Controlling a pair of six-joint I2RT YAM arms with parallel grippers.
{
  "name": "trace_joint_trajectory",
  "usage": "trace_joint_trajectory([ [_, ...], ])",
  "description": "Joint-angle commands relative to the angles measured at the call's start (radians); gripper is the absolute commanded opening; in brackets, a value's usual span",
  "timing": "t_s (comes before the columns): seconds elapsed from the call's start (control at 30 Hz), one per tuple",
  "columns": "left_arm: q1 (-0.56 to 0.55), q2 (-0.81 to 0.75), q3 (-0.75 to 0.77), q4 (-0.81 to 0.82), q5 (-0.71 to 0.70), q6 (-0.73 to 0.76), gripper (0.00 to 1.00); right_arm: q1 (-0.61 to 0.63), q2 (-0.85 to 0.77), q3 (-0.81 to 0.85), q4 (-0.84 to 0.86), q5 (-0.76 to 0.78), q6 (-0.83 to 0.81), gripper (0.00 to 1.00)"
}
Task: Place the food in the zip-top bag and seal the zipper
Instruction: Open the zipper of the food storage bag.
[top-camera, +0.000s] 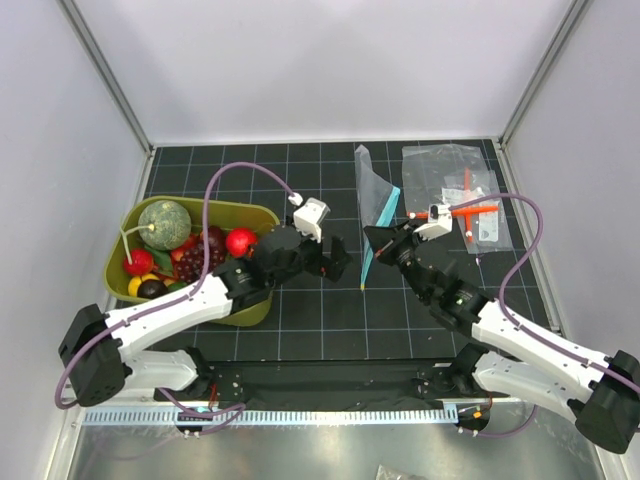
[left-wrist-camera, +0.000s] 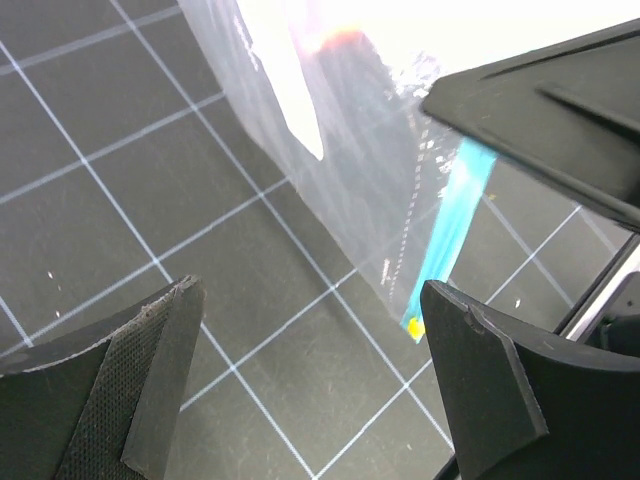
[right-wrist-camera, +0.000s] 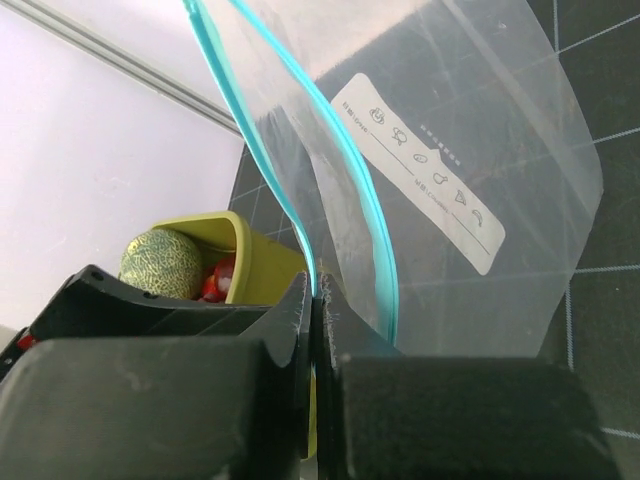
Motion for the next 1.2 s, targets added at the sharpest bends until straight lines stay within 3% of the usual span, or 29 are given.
trace_joint_trajectory([
  [0.0, -0.006, -0.084, -0.037, 0.126, -0.013, 0.025, 0.93, 0.007, -0.012, 0.038, 0.048, 0.038, 0.034, 0.01],
  [0.33, -0.027, -0.112, -0.051, 0.157, 0.065, 0.056, 0.92, 0.018, -0.028, 0.064, 0.045, 0.032, 0.059, 0.01],
  [1.03, -0.061, -0.046, -0.009, 0.125, 0.044, 0.073, 0.86, 0.064, 0.01, 0.078, 0.063, 0.015, 0.068, 0.01],
  [1.1, -0.065, -0.023, 0.007, 0.107, 0.009, 0.073, 0.84, 0.067, 0.013, 0.079, 0.071, 0.013, 0.067, 0.01],
  [1.17, -0.067, -0.017, 0.018, 0.087, -0.025, 0.071, 0.76, 0.071, 0.013, 0.076, 0.077, 0.013, 0.065, 0.01],
])
